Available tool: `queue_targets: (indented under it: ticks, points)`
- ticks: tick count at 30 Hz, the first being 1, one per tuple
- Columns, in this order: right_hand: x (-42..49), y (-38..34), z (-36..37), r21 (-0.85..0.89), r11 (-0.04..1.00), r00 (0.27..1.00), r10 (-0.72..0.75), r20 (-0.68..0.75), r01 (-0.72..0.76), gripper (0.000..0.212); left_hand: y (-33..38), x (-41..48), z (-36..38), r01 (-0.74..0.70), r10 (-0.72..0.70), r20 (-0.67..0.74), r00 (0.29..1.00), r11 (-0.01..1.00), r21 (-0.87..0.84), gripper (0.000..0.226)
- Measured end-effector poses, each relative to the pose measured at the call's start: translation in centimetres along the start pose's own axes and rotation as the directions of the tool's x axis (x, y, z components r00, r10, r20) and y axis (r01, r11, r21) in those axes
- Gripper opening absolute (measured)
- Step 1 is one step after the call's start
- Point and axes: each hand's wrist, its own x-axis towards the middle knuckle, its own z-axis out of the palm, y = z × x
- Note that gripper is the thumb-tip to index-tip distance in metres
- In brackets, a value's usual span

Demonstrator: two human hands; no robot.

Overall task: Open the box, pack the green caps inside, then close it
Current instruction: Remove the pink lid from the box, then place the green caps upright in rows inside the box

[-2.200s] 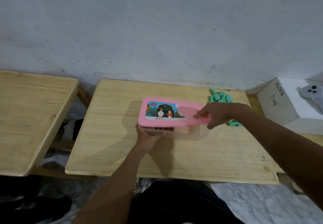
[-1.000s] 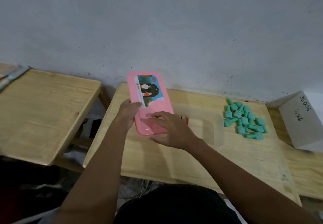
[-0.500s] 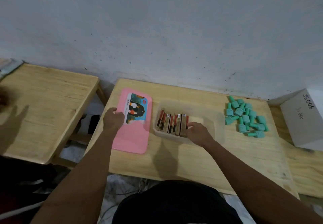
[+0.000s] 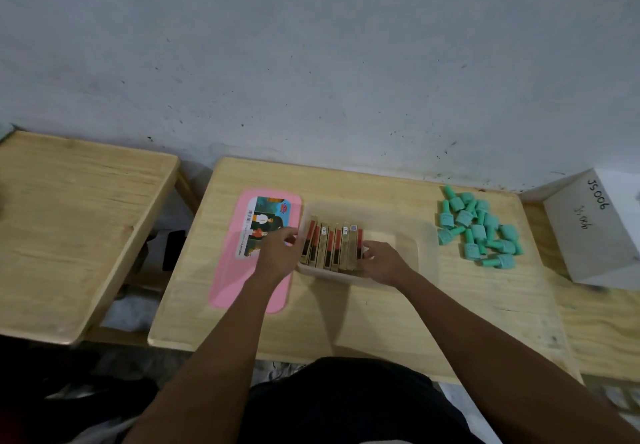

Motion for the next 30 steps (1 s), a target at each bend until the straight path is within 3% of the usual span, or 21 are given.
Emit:
queue_targets:
  ticks: [2, 3, 6, 9, 12, 15, 19, 22, 25, 30]
  points:
    - [-0.3, 1.2, -0.7, -0.015, 1.000, 0.999, 0.011, -0.042, -0.011, 0.037, 0.0, 0.2, 0.3, 0.009, -0.010, -0.022, 1.000, 1.000, -0.018, 0.028]
    - [-0.4, 2.0, -1.0, -0.073, 0.997, 0.990, 0.016, -0.137, -0.026, 0.039, -0.1, 0.4, 0.4, 0.017, -0.017, -0.023, 1.000, 1.000, -0.026, 0.027]
    - [-1.5, 4.2, -2.0, -0.283, 0.951, 0.868, -0.038, -0.496, -0.120, 0.042, -0.2, 0.4, 0.8, 0.036, -0.038, -0.044, 0.998, 0.999, -0.039, 0.025]
    - [-2.9, 5.9, -2.9, -0.265, 0.935, 0.773, 0.015, -0.635, -0.236, 0.049, 0.2, 0.2, 1.5, 0.037, -0.039, -0.091, 0.995, 0.999, -0.020, 0.020]
    - [-3.6, 7.6, -3.4, -0.014, 0.977, 0.804, 0.166, -0.571, -0.212, 0.051, 0.5, 0.1, 2.1, 0.062, -0.064, -0.122, 0.991, 0.998, -0.019, 0.019]
    - [-4.3, 8.6, -4.2, 0.184, 0.979, 0.835, 0.171, -0.524, -0.084, 0.045, 0.9, -0.2, 2.7, 0.042, -0.045, -0.205, 0.978, 0.999, -0.023, 0.031]
    - [-5.6, 9.9, -5.9, 0.259, 0.965, 0.831, 0.176, -0.528, -0.040, 0.036, 3.0, 0.0, 4.3, -0.186, 0.257, -0.336, 0.906, 0.956, 0.228, 0.034]
    - [-6.4, 11.9, -7.2, 0.288, 0.954, 0.820, 0.232, -0.523, -0.086, 0.026, 6.1, 0.3, 6.1, -0.377, 0.433, -0.243, 0.868, 0.894, 0.244, 0.025]
    - [-6.7, 13.7, -8.5, 0.352, 0.927, 0.808, 0.304, -0.505, -0.128, 0.020, 9.3, 1.0, 8.8, -0.515, 0.533, -0.063, 0.844, 0.837, 0.186, 0.017]
    - [-6.1, 14.2, -11.1, 0.500, 0.834, 0.857, 0.419, -0.300, -0.233, 0.023, 14.5, 3.7, 13.8, -0.513, 0.483, 0.191, 0.854, 0.843, 0.164, 0.016]
